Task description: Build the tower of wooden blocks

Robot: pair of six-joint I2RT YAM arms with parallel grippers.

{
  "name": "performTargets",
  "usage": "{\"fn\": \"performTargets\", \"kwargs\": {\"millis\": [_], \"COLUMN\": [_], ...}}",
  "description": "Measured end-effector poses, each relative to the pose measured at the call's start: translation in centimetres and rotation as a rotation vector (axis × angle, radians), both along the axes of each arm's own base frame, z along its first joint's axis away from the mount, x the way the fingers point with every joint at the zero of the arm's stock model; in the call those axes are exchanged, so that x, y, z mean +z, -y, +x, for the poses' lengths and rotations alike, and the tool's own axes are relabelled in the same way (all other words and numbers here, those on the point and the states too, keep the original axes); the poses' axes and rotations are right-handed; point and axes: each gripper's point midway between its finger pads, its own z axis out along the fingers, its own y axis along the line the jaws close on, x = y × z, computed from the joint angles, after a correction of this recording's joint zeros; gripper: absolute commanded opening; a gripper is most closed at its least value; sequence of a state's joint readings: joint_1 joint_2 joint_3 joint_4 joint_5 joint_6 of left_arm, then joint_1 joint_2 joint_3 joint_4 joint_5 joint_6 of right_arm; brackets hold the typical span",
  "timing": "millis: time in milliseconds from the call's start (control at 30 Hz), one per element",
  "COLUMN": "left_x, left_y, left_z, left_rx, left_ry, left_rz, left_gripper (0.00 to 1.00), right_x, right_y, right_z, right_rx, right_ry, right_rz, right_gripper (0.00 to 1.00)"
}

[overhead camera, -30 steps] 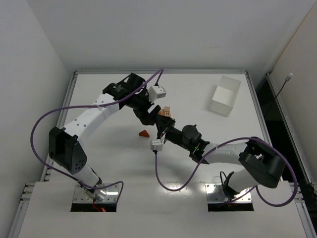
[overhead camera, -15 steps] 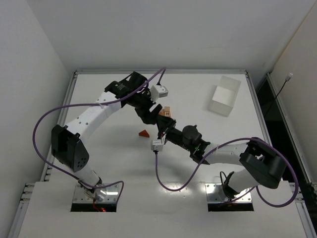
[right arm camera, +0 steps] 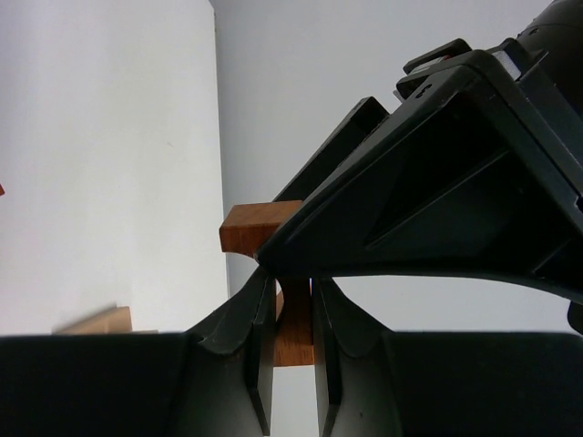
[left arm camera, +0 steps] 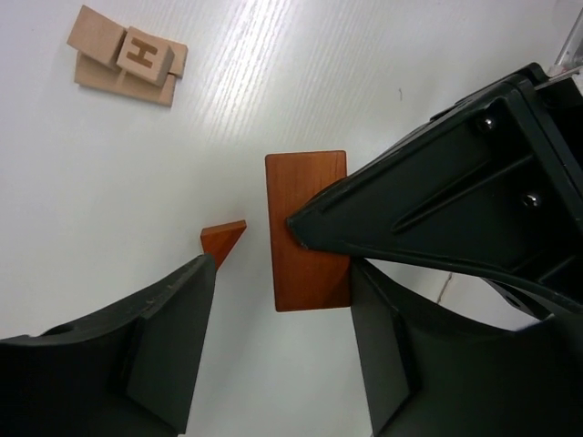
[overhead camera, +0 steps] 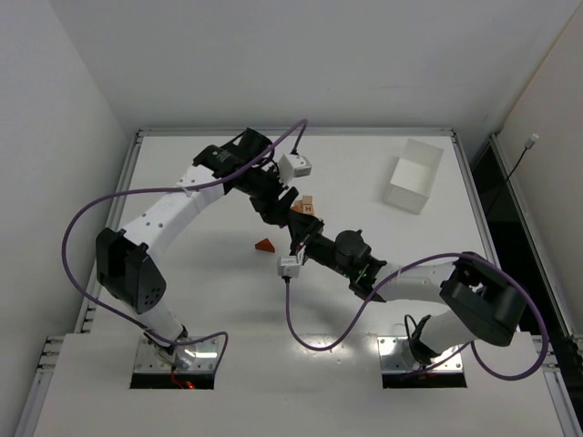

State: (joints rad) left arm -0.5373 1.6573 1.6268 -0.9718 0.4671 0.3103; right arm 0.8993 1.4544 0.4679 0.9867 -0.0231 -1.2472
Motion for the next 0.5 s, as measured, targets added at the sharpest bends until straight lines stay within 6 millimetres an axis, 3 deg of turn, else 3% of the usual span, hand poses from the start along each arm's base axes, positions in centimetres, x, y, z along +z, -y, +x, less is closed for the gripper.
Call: {"fn": "performTargets", "kwargs": {"millis": [67,200,333,500], "left_x": [-0.1,-0.5,-0.8,-1.1], "left_y": [0.1,0.5,0.7,0.7], "left_z": [-0.2,-0.8,-0.9,-0.7], "left_rx": [-0.007,-0.026,-0.032,-0.033], "left_ry": [-0.012,-0.05,-0.063,-0.071], "left_rz": [-0.003,-0.009,-0.002,0.003], "left_gripper": [0.47,0.28,0.0,0.0], "right_x": [0.0,-0.4,-0.8,-1.1], "right_y": [0.0,0.0,0.1,0.2], "right_z": [0.0,0.1,0.1,0.2], "right_rx": [0.0,-0.005,-0.01,-0.02], "right_ry": [-0.001,-0.01,-0.021,-0.032], "right_rz": [-0.001,-0.008,-0.014,-0.015], "right_gripper": [0.0,0.0,0.0,0.0]}}
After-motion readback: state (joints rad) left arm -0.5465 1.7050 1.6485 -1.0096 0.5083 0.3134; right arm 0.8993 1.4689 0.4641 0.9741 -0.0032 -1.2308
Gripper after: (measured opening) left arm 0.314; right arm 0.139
